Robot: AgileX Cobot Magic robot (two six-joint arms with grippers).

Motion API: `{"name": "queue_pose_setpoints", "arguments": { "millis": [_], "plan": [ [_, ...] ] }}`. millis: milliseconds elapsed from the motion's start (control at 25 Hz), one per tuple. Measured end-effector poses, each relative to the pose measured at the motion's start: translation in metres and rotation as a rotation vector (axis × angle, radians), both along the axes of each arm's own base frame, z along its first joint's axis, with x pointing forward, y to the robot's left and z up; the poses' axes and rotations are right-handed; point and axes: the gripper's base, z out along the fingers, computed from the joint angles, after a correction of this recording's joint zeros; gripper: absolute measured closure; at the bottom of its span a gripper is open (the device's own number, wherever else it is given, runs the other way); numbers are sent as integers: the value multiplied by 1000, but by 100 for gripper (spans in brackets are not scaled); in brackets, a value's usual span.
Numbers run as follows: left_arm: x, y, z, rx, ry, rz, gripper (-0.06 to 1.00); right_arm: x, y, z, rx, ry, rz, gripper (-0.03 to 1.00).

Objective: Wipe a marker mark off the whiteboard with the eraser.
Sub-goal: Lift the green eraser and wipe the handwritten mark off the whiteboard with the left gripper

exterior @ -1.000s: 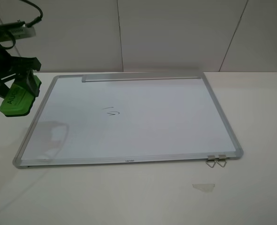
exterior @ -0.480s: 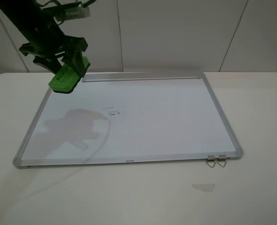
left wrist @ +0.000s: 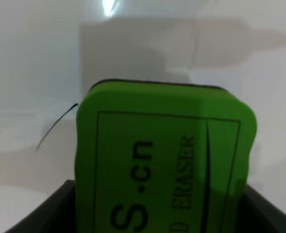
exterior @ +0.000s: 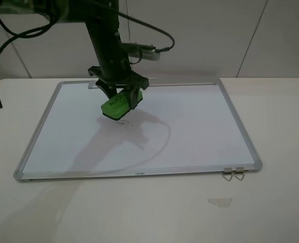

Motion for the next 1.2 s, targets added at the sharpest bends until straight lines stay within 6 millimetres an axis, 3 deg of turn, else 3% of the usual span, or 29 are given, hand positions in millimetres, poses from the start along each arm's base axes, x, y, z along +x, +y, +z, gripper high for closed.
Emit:
{"name": "queue_pose_setpoints", "arguments": {
  "millis": [120, 360, 1200],
  "plan": [
    [-2, -11, -25, 28, 38, -25, 35, 0, 0, 0, 0, 0, 0, 15],
    [2, -7, -66, 126, 62, -54, 35, 0, 0, 0, 0, 0, 0, 15],
    [7, -8, -79, 112, -2, -59, 35, 0, 0, 0, 0, 0, 0, 15]
  ]
}}
